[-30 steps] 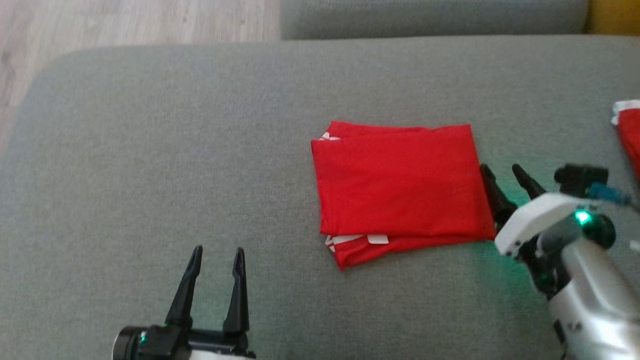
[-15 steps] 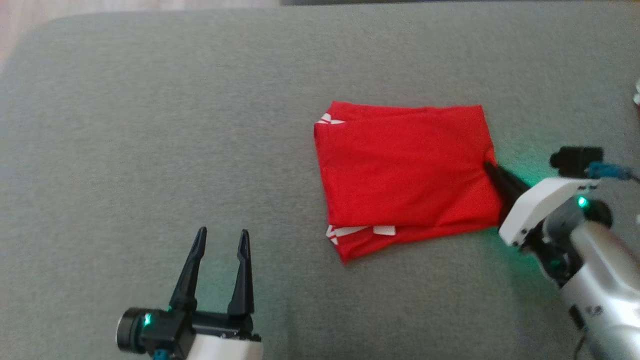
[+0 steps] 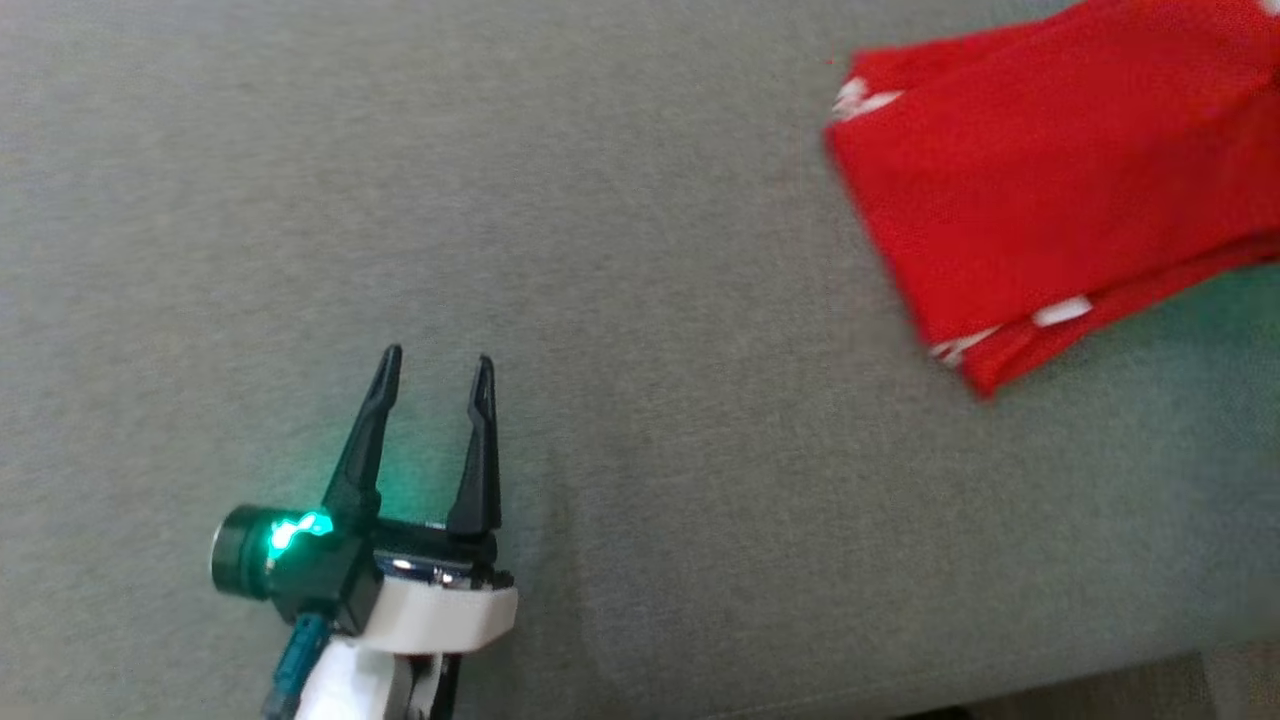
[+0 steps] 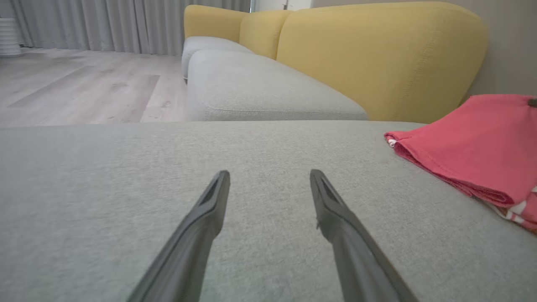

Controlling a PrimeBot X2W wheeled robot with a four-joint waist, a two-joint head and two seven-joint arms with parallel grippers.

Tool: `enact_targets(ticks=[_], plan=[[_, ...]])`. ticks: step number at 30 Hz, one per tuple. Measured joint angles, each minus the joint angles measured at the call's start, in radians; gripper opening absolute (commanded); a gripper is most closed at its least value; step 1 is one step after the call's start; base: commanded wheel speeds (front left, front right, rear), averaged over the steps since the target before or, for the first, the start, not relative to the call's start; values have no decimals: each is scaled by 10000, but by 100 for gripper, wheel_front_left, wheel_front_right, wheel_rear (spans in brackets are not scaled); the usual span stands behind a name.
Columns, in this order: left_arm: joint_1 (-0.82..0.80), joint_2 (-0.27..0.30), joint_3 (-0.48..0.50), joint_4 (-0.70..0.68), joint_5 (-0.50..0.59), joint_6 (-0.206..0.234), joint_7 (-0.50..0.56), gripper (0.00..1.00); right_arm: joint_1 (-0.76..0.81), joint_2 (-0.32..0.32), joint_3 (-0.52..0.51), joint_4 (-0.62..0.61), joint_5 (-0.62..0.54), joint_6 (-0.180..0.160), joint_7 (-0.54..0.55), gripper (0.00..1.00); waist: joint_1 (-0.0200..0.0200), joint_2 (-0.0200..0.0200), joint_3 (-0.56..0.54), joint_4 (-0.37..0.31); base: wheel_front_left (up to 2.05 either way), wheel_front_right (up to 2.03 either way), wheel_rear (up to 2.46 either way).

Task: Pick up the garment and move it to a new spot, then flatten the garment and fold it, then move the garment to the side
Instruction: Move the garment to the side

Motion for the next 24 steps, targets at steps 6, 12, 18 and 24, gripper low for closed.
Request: enact_targets(ticks=[6, 12, 18, 24], plan=[[-401, 0, 81, 82, 92, -161, 0, 100, 22, -729, -1676, -564, -307, 0, 470, 0, -1, 0, 619, -573, 0, 0, 0], [-656, 0, 48, 104, 92, -249, 0, 100, 507, -976, -3812, -823, -625, 0, 1032, 91, -1, 0, 1064, -738, 0, 0, 0], [-848, -2, 15, 203, 161, -257, -2, 100, 1349, -140, -4744, -1877, -1118, 0, 1624, 100, -1, 0, 957, -444, 0, 0, 0], [-644, -6, -19, 288, -65, -211, -19, 100, 2294, 1574, -4029, -2809, -1960, 0, 1066, 100, -3, 0, 280, -188, 0, 0, 0]])
